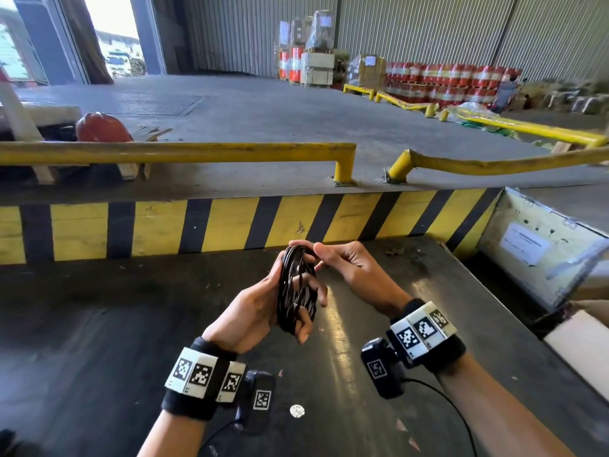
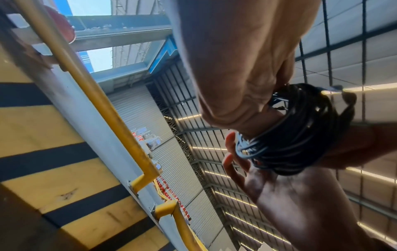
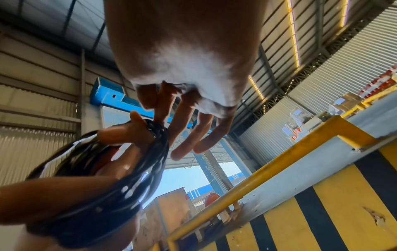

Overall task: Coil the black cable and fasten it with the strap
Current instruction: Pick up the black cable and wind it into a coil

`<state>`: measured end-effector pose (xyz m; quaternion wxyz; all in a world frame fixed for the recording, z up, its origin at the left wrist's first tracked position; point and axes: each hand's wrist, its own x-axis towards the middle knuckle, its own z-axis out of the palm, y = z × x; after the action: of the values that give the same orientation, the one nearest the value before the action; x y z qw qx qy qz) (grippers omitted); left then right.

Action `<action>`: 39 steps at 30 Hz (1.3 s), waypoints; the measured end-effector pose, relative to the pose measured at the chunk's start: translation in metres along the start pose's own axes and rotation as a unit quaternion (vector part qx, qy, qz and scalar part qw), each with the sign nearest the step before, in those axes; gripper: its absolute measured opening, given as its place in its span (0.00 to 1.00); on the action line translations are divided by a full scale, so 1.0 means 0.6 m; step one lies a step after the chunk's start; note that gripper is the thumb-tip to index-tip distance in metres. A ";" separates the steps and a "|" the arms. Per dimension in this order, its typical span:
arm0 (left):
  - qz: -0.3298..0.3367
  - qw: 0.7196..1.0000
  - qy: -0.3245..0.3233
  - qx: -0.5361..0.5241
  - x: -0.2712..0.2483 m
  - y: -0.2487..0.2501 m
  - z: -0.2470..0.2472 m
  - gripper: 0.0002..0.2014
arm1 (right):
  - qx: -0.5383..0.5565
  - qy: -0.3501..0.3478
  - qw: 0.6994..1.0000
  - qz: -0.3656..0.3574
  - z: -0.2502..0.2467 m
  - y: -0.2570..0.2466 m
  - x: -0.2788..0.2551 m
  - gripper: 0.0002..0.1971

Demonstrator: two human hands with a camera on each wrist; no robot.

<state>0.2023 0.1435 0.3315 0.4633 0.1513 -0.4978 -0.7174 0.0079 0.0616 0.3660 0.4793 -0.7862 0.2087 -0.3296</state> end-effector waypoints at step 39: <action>0.013 0.847 0.373 0.378 -0.041 -0.243 0.156 0.14 | -0.266 0.161 0.948 -0.071 0.046 0.096 -0.269 0.13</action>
<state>0.0769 0.2279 0.2440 0.5305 0.5641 -0.5221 -0.3575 -0.0852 0.1567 0.2542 0.1884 -0.8340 0.3074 -0.4176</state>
